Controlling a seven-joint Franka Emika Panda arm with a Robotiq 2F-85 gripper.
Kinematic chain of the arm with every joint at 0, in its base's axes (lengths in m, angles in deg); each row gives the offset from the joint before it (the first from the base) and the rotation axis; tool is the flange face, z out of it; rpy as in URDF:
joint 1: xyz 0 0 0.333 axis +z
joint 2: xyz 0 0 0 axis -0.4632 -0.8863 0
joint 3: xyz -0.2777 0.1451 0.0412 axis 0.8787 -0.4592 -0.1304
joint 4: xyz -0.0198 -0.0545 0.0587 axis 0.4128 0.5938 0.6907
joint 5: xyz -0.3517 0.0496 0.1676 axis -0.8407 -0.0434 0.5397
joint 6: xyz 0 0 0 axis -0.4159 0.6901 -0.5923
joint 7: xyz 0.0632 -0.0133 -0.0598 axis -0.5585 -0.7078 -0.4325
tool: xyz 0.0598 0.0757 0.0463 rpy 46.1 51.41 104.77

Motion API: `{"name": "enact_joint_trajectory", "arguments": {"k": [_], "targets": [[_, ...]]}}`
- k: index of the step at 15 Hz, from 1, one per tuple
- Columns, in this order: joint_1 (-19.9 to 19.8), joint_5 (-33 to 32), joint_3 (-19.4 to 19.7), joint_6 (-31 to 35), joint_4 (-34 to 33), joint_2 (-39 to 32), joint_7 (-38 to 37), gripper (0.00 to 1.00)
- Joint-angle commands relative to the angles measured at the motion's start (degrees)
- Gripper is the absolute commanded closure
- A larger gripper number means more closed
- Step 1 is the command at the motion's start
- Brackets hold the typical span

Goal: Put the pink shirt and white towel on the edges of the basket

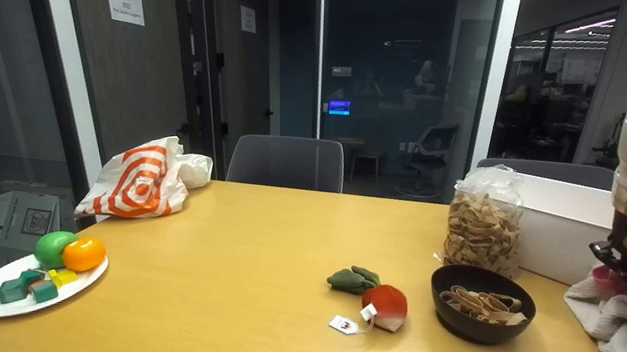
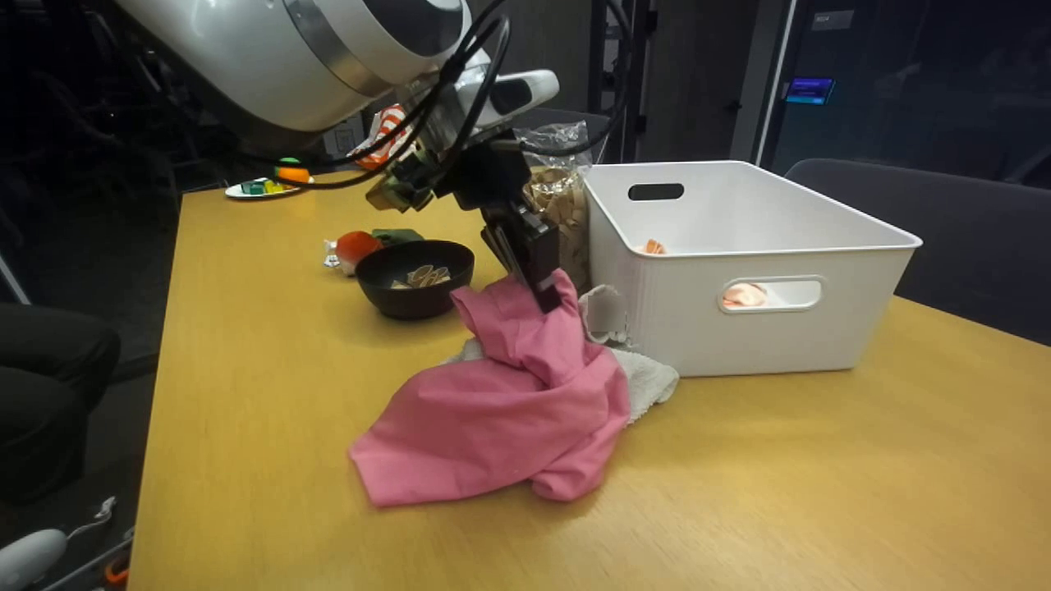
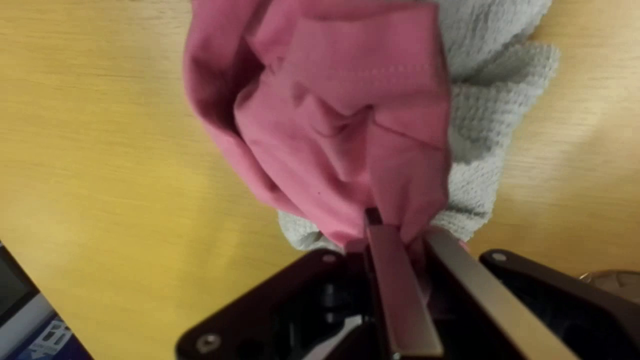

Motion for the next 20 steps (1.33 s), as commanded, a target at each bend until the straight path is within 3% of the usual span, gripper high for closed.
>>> {"name": "enact_joint_trajectory", "arguments": {"k": [1,6,12,20], "targets": [[-0.6,-4.6,0.7,-4.4,-0.7,5.6,-5.2,0.91],[-1.7,-14.1,-0.2,-16.9,-2.9,11.3,-13.1,0.92],[-1.5,-22.4,0.3,-26.0,-5.3,15.2,-20.8,0.92],[-1.7,-40.8,4.3,-28.3,-13.5,4.9,-31.7,0.91]]}}
